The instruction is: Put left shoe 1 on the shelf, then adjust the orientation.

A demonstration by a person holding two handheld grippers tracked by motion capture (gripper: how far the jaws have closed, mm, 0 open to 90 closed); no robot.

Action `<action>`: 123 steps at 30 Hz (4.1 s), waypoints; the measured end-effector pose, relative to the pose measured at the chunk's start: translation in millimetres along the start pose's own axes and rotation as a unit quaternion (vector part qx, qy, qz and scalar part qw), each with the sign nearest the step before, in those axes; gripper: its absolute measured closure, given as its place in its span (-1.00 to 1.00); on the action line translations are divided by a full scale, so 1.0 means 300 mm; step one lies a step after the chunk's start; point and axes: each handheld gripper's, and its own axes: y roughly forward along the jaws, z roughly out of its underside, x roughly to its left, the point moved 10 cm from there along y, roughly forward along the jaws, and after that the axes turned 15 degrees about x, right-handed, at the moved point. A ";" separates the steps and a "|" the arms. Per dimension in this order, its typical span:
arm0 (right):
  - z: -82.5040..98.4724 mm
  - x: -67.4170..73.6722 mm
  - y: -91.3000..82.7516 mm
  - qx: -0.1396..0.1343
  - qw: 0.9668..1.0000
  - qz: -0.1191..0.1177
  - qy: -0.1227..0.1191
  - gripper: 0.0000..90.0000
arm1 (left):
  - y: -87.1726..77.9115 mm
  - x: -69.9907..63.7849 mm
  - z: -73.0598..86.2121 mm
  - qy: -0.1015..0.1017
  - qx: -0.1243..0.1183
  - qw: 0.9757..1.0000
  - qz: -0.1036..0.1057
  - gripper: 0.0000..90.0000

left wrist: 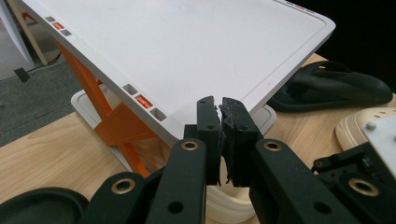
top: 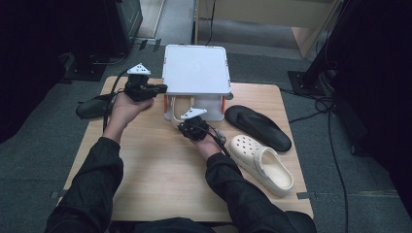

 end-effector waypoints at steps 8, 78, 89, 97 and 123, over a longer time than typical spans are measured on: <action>-0.050 -0.024 0.028 -0.005 1.000 0.000 0.002 0.82 | 0.000 -0.002 0.000 -0.001 0.000 1.000 0.001 0.92; 0.529 -0.180 -0.625 -0.008 0.993 0.017 0.115 0.31 | 0.087 -0.260 0.168 0.020 0.065 0.995 0.076 0.13; 0.598 -0.211 -0.650 -0.006 0.991 0.038 0.128 0.31 | 0.090 -0.244 0.174 0.015 0.066 0.995 0.073 0.13; 0.624 -0.204 -0.697 -0.029 0.989 0.044 0.139 0.29 | 0.078 -0.232 0.169 0.013 0.058 0.996 0.072 0.13; 0.704 -0.210 -0.584 0.035 0.984 0.022 0.173 0.37 | 0.076 -0.227 0.165 0.014 0.049 0.996 0.068 0.14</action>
